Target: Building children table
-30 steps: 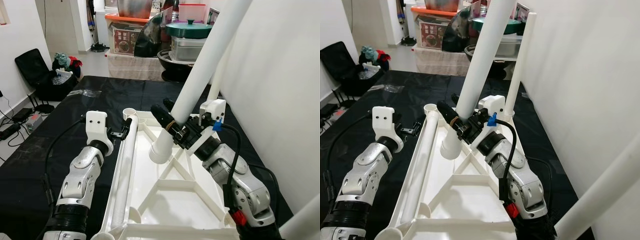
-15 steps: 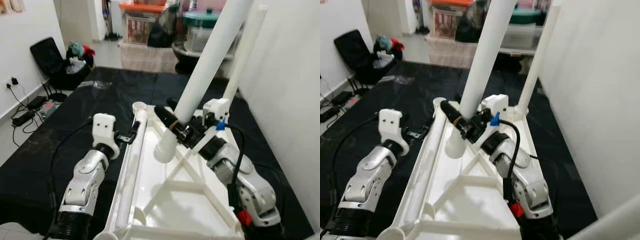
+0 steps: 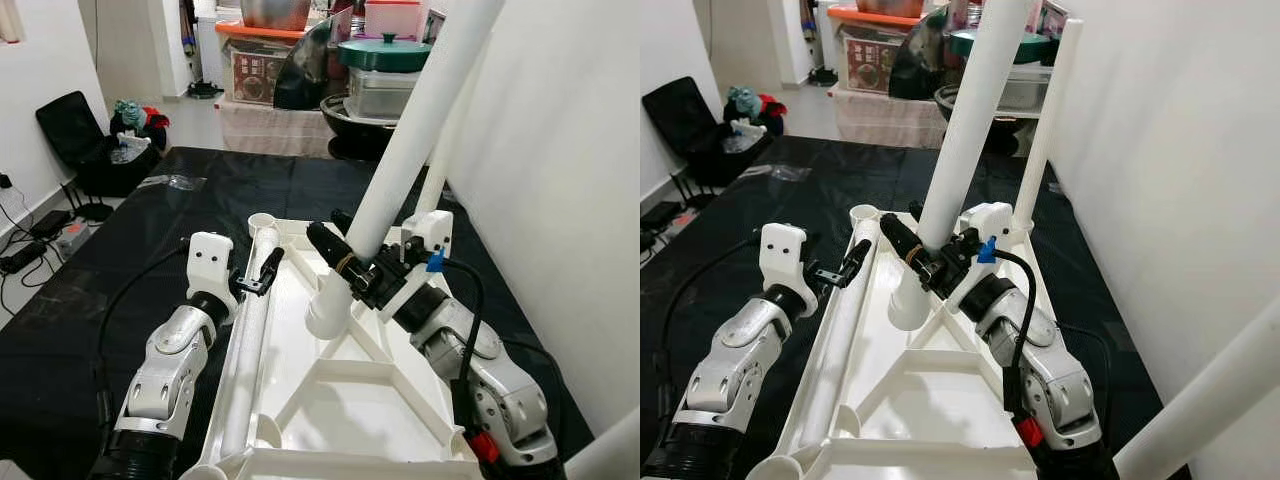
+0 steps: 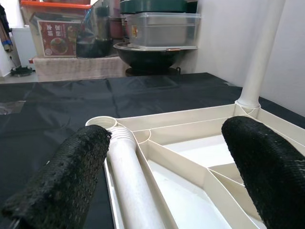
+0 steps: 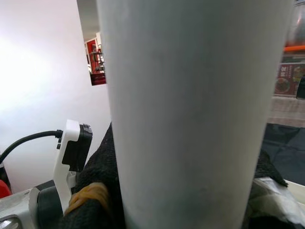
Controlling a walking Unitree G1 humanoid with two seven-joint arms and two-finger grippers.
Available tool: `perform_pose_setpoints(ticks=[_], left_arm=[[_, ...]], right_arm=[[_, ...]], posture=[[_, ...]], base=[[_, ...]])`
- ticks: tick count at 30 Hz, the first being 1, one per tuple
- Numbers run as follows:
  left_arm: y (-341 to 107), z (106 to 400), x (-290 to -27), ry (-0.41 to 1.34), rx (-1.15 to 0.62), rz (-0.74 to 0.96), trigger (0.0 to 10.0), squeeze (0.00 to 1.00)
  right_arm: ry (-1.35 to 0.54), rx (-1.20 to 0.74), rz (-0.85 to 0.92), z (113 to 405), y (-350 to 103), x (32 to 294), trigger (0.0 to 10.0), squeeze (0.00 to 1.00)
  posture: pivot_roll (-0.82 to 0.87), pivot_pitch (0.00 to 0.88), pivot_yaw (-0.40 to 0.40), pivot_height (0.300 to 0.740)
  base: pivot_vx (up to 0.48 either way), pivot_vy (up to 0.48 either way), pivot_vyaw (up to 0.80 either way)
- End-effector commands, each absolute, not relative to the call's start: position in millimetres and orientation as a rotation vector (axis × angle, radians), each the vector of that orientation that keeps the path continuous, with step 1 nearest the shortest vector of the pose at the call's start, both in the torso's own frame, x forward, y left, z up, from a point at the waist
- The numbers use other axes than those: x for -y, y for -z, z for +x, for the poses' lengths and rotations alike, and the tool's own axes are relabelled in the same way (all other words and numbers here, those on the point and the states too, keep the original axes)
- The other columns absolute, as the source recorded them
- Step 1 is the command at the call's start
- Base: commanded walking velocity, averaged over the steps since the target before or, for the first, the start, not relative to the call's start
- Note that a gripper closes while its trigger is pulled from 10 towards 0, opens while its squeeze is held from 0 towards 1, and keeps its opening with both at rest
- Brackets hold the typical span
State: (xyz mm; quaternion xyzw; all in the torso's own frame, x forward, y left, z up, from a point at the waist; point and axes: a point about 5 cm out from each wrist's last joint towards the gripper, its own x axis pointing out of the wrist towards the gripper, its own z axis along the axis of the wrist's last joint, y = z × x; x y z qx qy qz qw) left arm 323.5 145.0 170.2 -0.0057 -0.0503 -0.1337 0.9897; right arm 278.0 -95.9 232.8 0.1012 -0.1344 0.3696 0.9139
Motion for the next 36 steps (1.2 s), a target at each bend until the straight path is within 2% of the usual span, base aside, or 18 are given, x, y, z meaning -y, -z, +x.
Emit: perform_pose_setpoints(ticks=[1, 33, 36], left_arm=[[-169.6, 324.6, -143.6, 0.274, 0.101, -0.002, 10.0, 0.0], [-171.8, 320.7, -136.7, 0.312, 0.116, -0.044, 10.0, 0.0], [-171.2, 320.0, -135.5, 0.324, 0.108, -0.057, 10.0, 0.0]], right_arm=[[-0.759, 0.281, 0.198, 276.5, -232.9, 95.4, 10.0, 0.0], [-0.74, 0.267, 0.182, 272.9, -228.3, 95.7, 10.0, 0.0], [-0.738, 0.266, 0.182, 273.1, -228.4, 96.2, 10.0, 0.0]], posture=[[0.04, 0.0, -0.073, 0.74], [0.03, 0.0, -0.08, 0.74], [0.04, 0.0, -0.082, 0.74]], base=[[0.0, 0.0, 0.0], [0.0, 0.0, 0.0], [0.0, 0.48, 0.0]])
